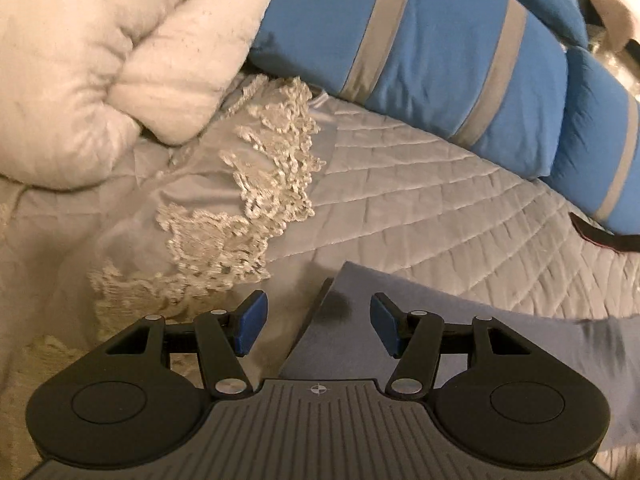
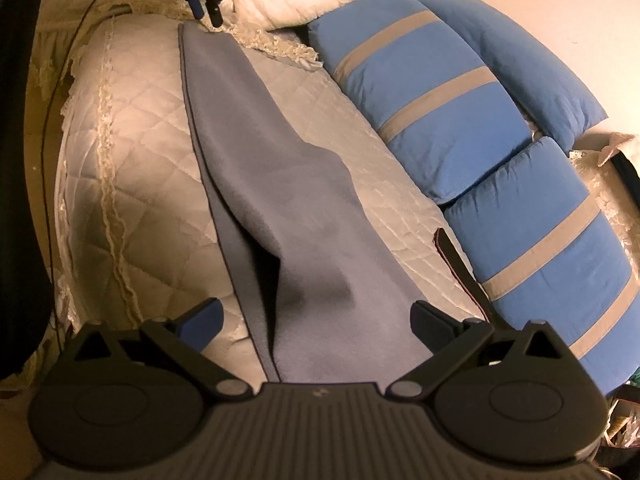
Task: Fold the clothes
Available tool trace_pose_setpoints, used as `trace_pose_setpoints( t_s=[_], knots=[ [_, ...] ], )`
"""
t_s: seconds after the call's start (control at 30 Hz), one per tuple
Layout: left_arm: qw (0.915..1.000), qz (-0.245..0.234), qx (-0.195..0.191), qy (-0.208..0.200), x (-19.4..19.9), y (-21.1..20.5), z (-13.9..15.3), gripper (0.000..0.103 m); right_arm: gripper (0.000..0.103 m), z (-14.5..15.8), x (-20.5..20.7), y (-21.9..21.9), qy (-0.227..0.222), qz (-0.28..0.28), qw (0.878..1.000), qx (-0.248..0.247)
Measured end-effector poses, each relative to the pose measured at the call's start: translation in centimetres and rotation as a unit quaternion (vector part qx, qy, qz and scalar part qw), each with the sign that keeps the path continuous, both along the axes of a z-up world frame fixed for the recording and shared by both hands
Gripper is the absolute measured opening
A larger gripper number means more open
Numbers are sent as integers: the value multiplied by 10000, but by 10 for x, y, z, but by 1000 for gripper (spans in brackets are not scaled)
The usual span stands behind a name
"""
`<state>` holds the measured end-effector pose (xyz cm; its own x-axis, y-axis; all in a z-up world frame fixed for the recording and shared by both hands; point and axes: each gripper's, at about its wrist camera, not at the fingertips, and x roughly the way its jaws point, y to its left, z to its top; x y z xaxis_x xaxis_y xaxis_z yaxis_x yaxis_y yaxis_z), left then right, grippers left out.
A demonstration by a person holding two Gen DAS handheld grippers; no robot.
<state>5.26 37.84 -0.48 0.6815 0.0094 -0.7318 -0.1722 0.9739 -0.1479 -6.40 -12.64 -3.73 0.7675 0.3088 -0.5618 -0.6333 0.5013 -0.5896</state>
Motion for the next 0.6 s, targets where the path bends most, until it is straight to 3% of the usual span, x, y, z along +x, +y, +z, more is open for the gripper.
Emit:
trace_pose_setpoints(
  t_s=[0.07, 0.23, 0.5, 0.6],
  knots=[
    [9999, -27, -55, 79, 6, -2, -6, 6, 103, -2, 1, 1, 12, -24, 10000, -42],
    [9982, 50, 601, 48, 5, -9, -7, 3, 103, -4, 3, 0, 48, -81, 9999, -68],
    [9954, 276, 913, 30, -1, 2, 0, 3, 103, -3, 3, -4, 56, -132, 9999, -62],
    [9957, 146, 909, 77, 0, -7, -2, 11, 103, -3, 2, -4, 77, -129, 9999, -62]
  ],
)
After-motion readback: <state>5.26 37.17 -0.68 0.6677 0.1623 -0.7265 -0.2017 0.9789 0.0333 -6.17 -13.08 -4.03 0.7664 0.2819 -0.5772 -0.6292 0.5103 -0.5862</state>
